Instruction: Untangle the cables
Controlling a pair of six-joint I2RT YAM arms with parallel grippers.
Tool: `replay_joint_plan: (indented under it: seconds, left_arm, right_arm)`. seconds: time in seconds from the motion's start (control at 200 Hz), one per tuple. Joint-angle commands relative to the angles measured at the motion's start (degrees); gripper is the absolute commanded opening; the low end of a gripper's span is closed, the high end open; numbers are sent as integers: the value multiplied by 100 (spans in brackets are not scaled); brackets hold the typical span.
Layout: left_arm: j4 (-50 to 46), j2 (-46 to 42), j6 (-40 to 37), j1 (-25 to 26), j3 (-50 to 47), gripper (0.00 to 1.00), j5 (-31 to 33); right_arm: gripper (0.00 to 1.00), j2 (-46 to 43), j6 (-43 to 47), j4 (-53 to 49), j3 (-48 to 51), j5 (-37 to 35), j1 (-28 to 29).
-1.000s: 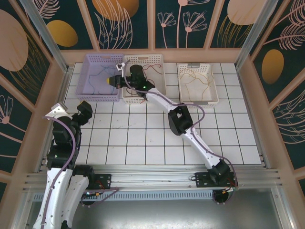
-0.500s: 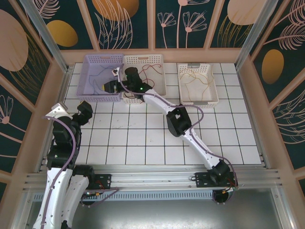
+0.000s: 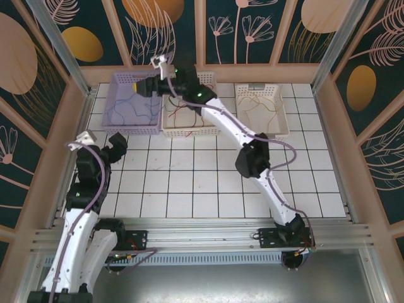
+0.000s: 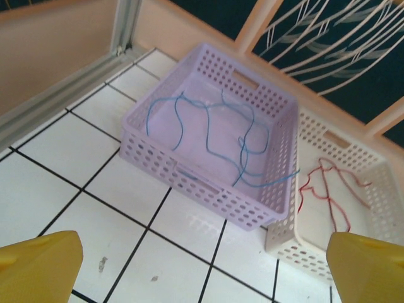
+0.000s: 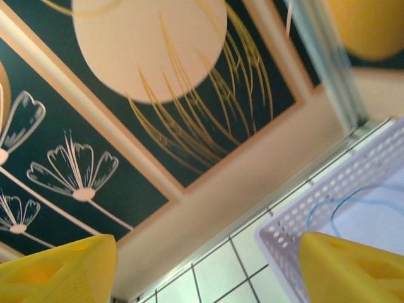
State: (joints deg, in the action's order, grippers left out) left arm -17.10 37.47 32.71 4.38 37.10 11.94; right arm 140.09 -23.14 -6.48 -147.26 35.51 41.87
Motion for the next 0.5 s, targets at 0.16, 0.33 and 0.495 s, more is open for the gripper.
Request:
replay_joint_plan:
  seconds: [0.16, 0.33, 0.495]
  left_arm:
    - [-347, 1773, -267, -24, 1060, 99, -327]
    - [-528, 3095, -372, 36, 2016, 99, -98]
    - [-833, 4327, -681, 455, 3117, 98, 308]
  right_arm:
    - [79, -2045, 881, -93, 2574, -1384, -74]
    - [80, -3516, 1119, 658, 4718, -1914, -80]
    - [80, -4731, 1319, 958, 6283, -2494, -95]
